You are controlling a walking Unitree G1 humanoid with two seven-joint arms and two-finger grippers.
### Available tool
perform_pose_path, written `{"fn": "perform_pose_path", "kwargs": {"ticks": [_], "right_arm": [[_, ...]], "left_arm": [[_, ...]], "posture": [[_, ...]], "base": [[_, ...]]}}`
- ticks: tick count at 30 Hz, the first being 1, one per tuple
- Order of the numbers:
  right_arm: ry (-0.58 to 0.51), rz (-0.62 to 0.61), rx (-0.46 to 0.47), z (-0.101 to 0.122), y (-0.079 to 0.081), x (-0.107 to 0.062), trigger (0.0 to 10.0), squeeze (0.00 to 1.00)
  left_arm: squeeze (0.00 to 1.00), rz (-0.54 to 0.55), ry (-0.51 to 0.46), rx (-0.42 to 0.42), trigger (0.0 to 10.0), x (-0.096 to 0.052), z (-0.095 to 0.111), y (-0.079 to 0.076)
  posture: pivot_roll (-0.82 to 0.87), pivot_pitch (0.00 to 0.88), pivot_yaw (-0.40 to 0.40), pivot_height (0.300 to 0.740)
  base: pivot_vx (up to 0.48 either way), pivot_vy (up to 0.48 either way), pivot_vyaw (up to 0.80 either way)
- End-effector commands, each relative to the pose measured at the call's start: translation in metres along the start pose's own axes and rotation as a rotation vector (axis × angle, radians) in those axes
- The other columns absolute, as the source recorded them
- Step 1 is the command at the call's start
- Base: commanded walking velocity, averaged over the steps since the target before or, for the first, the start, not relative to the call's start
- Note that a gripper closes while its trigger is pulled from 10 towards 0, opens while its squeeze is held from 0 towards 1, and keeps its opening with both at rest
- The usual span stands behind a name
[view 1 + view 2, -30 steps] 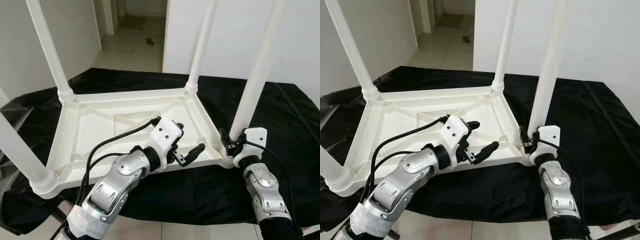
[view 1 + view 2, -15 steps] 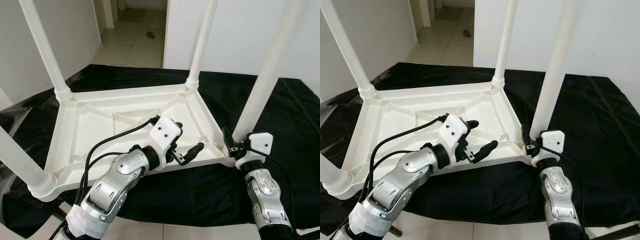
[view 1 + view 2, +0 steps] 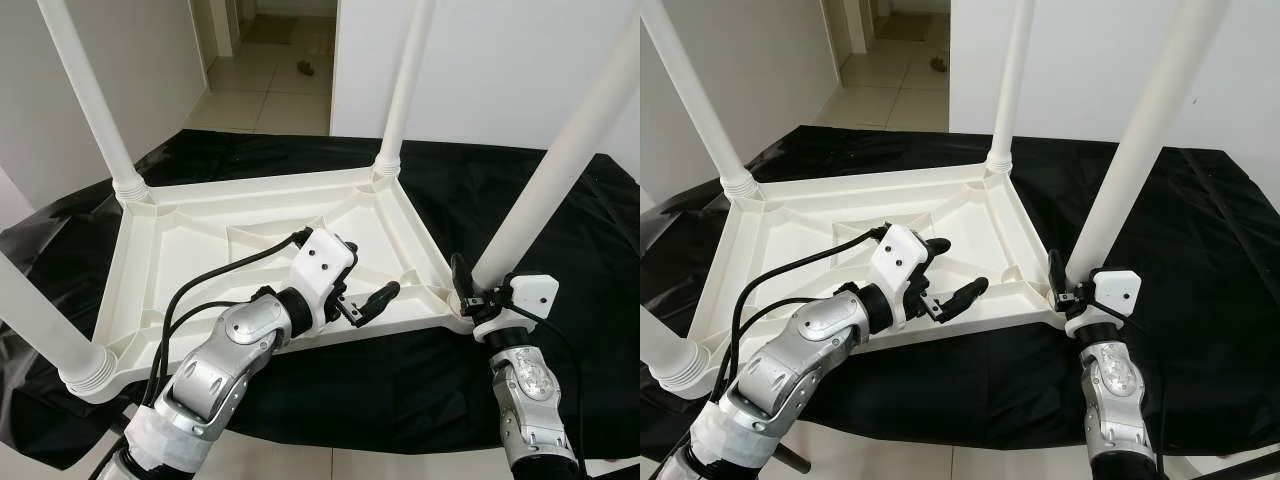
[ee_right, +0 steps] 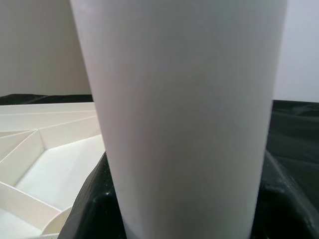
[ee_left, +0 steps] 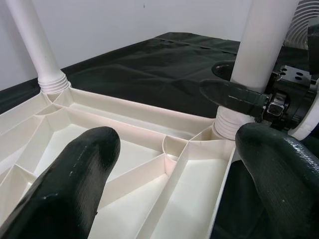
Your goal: Building children table
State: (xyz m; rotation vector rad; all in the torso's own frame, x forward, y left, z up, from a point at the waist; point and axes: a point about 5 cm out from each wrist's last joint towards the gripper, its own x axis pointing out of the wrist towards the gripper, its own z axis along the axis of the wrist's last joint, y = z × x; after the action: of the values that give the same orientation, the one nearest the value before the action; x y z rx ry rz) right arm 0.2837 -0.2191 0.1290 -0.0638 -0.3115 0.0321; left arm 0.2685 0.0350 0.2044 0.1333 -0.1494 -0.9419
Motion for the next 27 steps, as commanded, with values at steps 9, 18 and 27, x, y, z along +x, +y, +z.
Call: {"fn": "perform_pose_path", "kwargs": {"ticks": [9, 18, 27], "right_arm": [[0.309, -0.096, 0.121, -0.05, -0.002, -0.021, 10.0, 0.0], [0.341, -0.058, 0.077, -0.053, -0.006, -0.018, 10.0, 0.0], [0.366, -0.047, 0.084, -0.056, -0.007, -0.018, 10.0, 0.0]], "left_arm": [[0.0, -0.071, -0.005, 0.012, 10.0, -0.001, 0.005, -0.003], [0.0, -0.062, -0.008, 0.009, 10.0, -0.001, 0.006, -0.004], [0.0, -0.063, -0.004, 0.009, 10.0, -0.002, 0.006, -0.004]], "posture": [[0.09, 0.075, 0.078, 0.74], [0.09, 0.077, 0.072, 0.74], [0.1, 0.075, 0.074, 0.74]], "base": [[0.0, 0.0, 0.0], [0.0, 0.0, 0.0], [0.0, 0.0, 0.0]]}}
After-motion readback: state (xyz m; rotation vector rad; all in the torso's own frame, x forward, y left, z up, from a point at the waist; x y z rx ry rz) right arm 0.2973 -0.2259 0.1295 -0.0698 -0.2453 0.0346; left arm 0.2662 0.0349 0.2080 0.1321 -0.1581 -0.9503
